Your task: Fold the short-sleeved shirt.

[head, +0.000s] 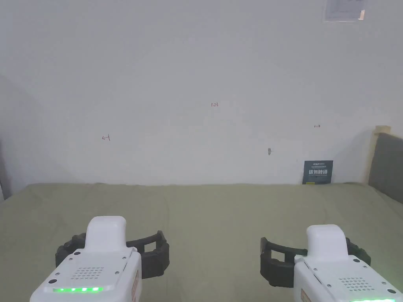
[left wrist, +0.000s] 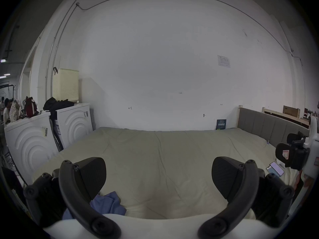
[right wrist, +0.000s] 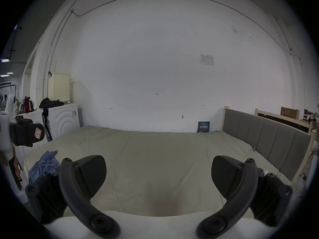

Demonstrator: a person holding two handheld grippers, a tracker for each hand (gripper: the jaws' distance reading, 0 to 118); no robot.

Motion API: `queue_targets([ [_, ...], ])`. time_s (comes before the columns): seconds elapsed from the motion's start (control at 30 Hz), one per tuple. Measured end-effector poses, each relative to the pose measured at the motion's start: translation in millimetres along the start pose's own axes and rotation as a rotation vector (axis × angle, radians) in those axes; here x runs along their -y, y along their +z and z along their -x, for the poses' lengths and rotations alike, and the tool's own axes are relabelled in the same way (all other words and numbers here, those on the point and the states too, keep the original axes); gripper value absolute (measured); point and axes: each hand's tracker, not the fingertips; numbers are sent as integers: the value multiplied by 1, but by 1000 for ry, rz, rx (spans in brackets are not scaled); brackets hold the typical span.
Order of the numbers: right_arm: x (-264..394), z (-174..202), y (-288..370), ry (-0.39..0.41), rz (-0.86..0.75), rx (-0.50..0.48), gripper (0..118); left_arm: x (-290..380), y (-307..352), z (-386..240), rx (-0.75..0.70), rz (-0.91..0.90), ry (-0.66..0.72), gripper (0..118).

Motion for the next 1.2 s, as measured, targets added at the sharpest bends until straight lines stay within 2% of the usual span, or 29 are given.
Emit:
queue_targets([
  [0.17, -1, 1, -1, 5, 31, 5, 116, 3, 0, 4, -10, 7, 7, 116],
  [0.2, -1, -1, 0, -5, 42, -7, 103, 3, 1, 5, -8, 6, 4, 101],
  [0.23, -1, -2, 1, -13, 40, -9, 48, 3, 1, 5, 8, 1, -12, 36],
  [0.27, -1, -1, 2, -22, 36, 12, 0, 5, 0, 6, 5, 12, -28, 0],
  [0.3, 0, -1, 1, -19, 29, 82, 0, 7, -2, 6, -32, 12, -16, 0],
  [0.33, -1, 3, 3, -3, 1, 104, 0, 10, -3, 7, 17, 32, -6, 0],
  [0.4, -4, 4, 5, -19, 37, 55, 0, 11, -2, 8, 19, 41, 9, 0],
  [0.57, -2, -3, 5, 1, 33, 82, 0, 12, -2, 9, 30, 40, 23, 0],
  [0.77, 2, 3, 0, 7, 53, 43, 0, 12, 5, 24, -3, 42, 30, 0],
  [0.87, 2, 31, -10, 14, 59, -40, 0, 9, 17, 48, -67, 35, 47, 0],
  [0.97, -1, 71, -16, 6, 55, -152, 0, 7, 35, 82, -152, 36, 83, 0],
  [1.2, 0, 161, -21, 42, 47, -385, 0, 18, 96, 164, -389, 75, 81, 0],
])
